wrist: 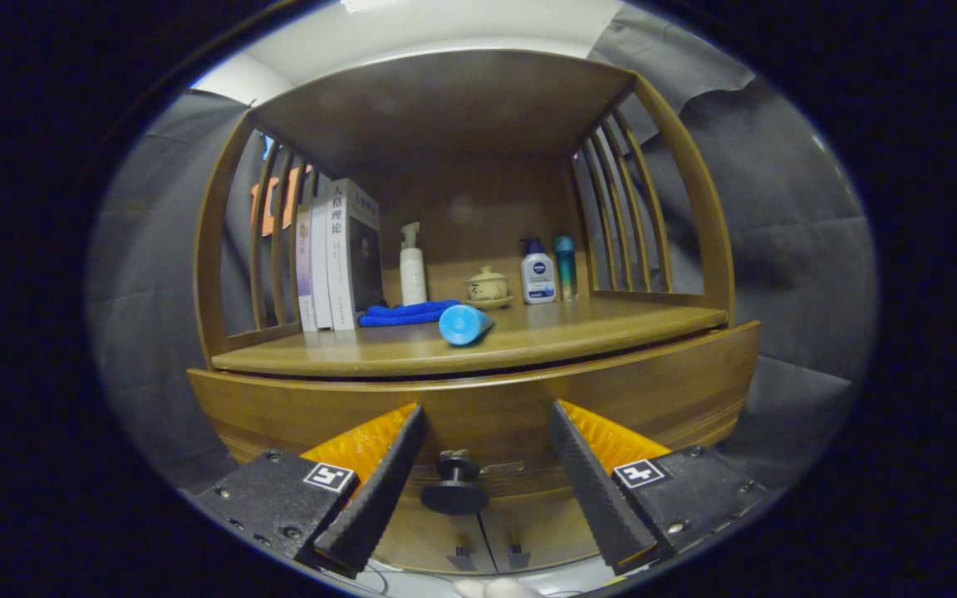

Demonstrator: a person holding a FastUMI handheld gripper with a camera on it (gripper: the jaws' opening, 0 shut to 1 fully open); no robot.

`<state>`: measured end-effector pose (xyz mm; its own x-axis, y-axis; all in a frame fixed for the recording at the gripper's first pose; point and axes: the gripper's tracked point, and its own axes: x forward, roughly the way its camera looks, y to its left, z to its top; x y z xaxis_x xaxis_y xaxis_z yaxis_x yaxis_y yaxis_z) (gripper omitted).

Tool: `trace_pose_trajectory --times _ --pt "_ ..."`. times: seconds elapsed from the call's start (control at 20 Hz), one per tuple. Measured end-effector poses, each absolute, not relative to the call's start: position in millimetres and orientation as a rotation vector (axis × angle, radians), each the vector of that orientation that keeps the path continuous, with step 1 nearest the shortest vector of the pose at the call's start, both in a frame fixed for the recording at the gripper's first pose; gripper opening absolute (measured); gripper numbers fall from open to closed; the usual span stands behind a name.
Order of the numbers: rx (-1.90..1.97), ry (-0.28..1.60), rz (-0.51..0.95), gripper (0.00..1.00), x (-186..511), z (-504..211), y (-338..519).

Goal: Pull open the drawer, take out the items inside it, and place them on the countertop above the cabinet.

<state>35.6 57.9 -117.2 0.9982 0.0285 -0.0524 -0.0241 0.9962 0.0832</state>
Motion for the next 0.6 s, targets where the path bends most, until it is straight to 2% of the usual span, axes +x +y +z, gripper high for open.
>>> trace_pose_trajectory --times 0.6 --pt "0.006 0.116 0.021 0.98 33.2 -117.2 53.5"
